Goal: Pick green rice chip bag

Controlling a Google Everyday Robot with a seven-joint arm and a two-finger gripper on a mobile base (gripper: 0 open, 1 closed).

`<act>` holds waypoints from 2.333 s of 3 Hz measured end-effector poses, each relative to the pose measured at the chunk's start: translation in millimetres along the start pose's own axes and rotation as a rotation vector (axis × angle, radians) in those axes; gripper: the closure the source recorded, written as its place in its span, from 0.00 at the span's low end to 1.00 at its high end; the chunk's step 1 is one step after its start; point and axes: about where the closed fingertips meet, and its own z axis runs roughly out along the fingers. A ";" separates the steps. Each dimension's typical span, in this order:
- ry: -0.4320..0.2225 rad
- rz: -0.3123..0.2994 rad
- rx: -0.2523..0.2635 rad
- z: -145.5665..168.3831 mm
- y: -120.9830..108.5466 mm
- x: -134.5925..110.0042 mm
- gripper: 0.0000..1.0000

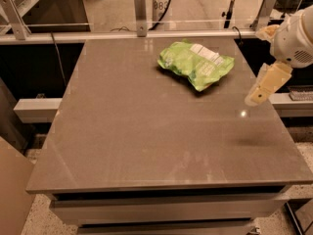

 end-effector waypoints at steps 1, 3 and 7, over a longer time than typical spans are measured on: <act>-0.117 0.015 0.010 23.7 -27.0 -3.6 0.00; -0.186 0.064 -0.025 59.8 -55.8 -4.8 0.00; -0.453 0.133 -0.188 149.5 -77.7 -49.7 0.00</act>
Offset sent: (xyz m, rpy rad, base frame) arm 0.1140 0.0118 -0.0439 0.2870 0.0271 0.0045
